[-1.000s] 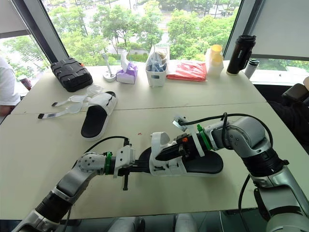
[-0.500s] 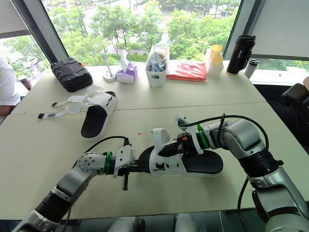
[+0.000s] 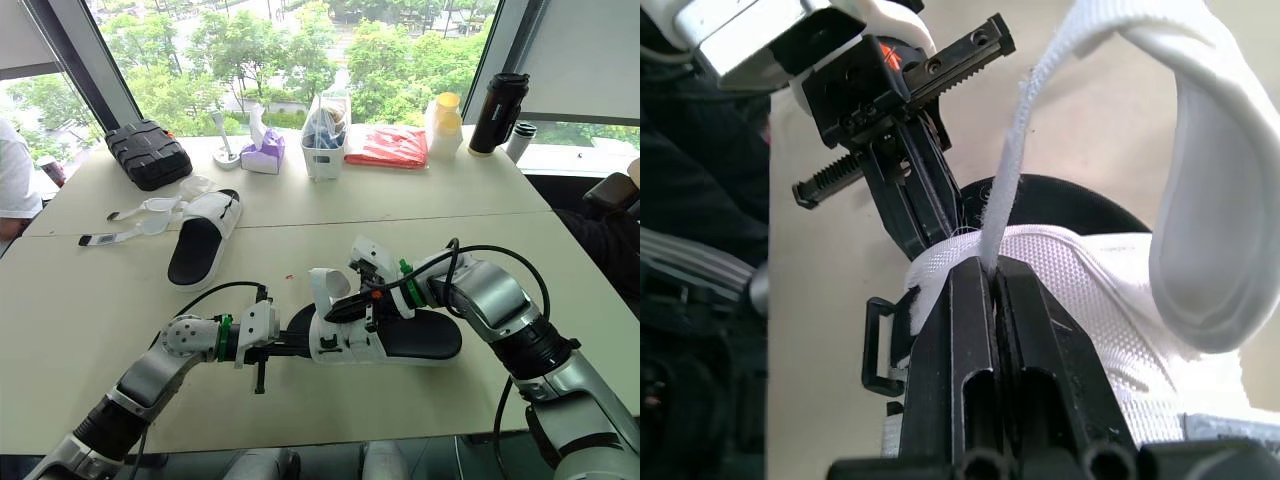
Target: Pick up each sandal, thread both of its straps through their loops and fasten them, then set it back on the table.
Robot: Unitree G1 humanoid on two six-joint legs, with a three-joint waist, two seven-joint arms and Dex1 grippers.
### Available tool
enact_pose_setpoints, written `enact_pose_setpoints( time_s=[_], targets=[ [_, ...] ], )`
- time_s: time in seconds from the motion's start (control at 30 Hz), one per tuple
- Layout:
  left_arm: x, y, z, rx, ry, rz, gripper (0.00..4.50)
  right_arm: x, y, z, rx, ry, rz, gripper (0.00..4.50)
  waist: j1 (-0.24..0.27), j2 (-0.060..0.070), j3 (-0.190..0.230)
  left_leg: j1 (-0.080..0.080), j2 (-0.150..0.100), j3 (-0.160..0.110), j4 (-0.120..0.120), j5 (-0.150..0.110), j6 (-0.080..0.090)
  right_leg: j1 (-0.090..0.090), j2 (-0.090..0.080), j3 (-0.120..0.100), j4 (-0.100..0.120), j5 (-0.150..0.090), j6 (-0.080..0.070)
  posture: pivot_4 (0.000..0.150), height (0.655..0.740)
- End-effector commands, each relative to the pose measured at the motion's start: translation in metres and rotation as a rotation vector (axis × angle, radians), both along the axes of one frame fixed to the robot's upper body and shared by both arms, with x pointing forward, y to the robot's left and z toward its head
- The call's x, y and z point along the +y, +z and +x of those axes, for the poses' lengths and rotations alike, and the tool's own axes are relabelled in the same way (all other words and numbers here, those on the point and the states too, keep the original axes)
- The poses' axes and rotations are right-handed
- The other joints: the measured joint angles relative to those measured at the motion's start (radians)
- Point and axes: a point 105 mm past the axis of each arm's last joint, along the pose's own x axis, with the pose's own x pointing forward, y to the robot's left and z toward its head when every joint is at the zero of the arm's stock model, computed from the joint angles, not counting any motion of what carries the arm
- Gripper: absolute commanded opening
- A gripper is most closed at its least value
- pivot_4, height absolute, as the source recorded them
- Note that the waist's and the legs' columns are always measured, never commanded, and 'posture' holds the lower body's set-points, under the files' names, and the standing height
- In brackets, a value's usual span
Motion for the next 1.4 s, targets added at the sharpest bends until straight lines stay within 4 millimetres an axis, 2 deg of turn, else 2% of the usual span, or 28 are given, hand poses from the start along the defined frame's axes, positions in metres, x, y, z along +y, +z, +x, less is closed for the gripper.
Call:
enact_pose_setpoints(
  time_s=[0.03, 0.13, 0.3, 0.43, 0.73, 0.97, 1.4],
  targets=[
    [0.012, -0.047, -0.016, 0.154, 0.014, 0.153, 0.0, -0.003, 0.004, -0.002, -0.055, 0.033, -0.023, 0.05, 0.0, 0.0, 0.0, 0.0, 0.0, 0.0, 0.0, 0.0, 0.0, 0.0, 0.0, 0.0, 0.0, 0.0, 0.0, 0.15, 0.74],
    [0.012, -0.047, -0.016, 0.154, 0.015, 0.153, 0.0, -0.003, 0.012, -0.002, -0.01, 0.008, 0.011, 0.05, 0.0, 0.0, 0.0, 0.0, 0.0, 0.0, 0.0, 0.0, 0.0, 0.0, 0.0, 0.0, 0.0, 0.0, 0.0, 0.15, 0.74],
    [0.013, -0.048, -0.016, 0.153, 0.016, 0.154, 0.0, 0.002, 0.034, -0.018, 0.146, 0.044, 0.093, 0.05, 0.001, 0.0, 0.0, 0.0, 0.0, 0.0, 0.0, 0.0, 0.0, 0.0, 0.0, 0.0, 0.0, 0.0, 0.0, 0.15, 0.74],
    [0.012, -0.047, -0.016, 0.152, 0.016, 0.153, 0.0, 0.004, 0.044, -0.024, 0.198, 0.054, 0.121, 0.05, 0.001, 0.0, 0.0, 0.0, 0.0, 0.0, 0.0, 0.0, 0.0, 0.0, 0.0, 0.0, 0.0, 0.0, -0.001, 0.15, 0.74],
    [0.012, -0.048, -0.016, 0.151, 0.017, 0.151, 0.0, 0.007, 0.041, -0.028, 0.215, 0.053, 0.113, 0.05, 0.001, 0.0, 0.0, -0.001, 0.0, 0.0, 0.0, 0.0, 0.0, 0.0, 0.0, 0.0, 0.0, 0.0, 0.0, 0.15, 0.74],
    [0.011, -0.048, -0.017, 0.152, 0.017, 0.15, 0.0, 0.006, 0.036, -0.02, 0.197, 0.023, 0.105, 0.05, 0.001, 0.0, 0.0, -0.001, 0.0, 0.0, 0.0, 0.0, 0.0, 0.0, 0.0, 0.0, 0.0, 0.0, 0.0, 0.15, 0.74],
    [0.012, -0.048, -0.017, 0.152, 0.02, 0.151, 0.0, 0.005, 0.026, -0.028, 0.236, 0.036, 0.083, 0.05, 0.001, 0.0, 0.0, -0.001, 0.0, 0.0, 0.0, 0.0, 0.0, 0.0, 0.0, 0.0, 0.0, 0.0, 0.0, 0.15, 0.74]
  ],
)
